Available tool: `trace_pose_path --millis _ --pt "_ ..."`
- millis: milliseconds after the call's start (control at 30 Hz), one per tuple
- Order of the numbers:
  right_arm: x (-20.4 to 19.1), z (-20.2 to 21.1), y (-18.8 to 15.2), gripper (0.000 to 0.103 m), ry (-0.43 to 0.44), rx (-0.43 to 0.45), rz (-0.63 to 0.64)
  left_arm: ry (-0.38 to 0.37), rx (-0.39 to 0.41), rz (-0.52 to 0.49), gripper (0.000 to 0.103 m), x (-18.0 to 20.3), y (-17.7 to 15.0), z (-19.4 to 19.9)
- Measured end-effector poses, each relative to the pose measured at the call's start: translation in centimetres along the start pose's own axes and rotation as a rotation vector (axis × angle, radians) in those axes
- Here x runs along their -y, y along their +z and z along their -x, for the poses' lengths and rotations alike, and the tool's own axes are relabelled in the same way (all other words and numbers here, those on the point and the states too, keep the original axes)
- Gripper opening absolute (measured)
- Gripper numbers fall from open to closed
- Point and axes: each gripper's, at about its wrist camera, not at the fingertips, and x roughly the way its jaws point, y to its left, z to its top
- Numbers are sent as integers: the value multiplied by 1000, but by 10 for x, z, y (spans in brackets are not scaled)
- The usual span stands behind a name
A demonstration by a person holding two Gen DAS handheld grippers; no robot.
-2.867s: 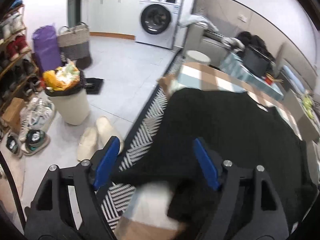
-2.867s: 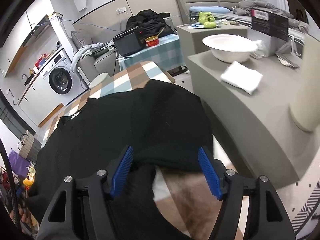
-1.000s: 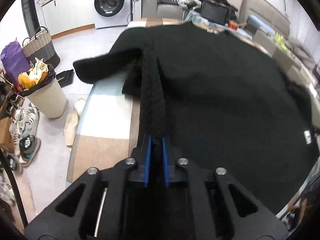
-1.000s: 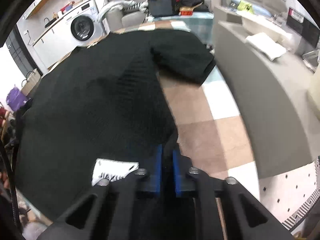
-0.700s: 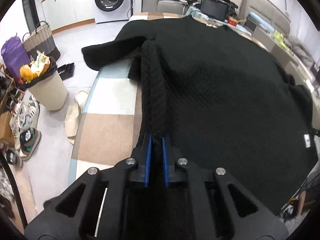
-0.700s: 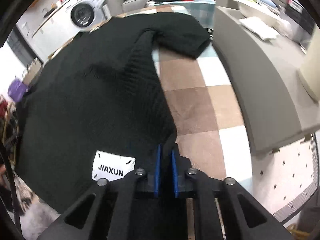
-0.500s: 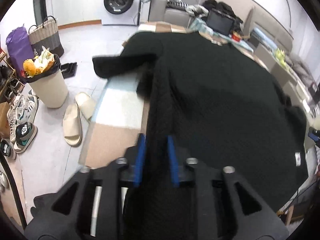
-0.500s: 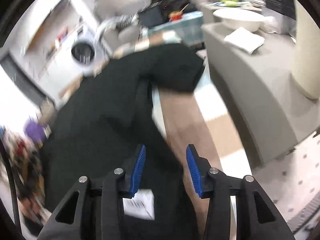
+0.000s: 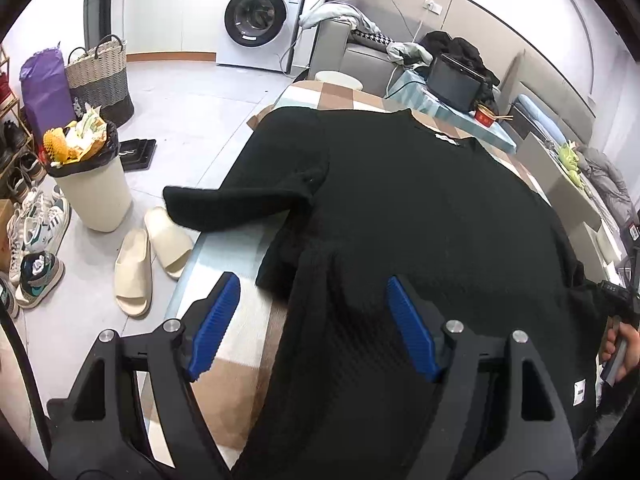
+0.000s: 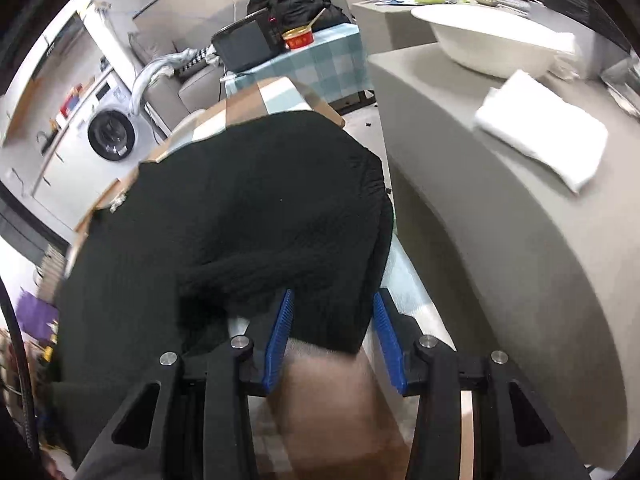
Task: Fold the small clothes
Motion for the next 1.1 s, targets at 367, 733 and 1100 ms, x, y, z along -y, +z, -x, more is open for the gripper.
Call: trace_pose_path --millis 367,733,1100 --pt "-36 45 34 6 142 190 24 -37 -6 -11 74 8 17 -25" --pt "-215 13 11 22 436 26 396 -29 -4 -9 74 4 20 -34" --pt "-194 -49 -3 41 278 -125 282 48 -14 198 74 -58 30 -54"
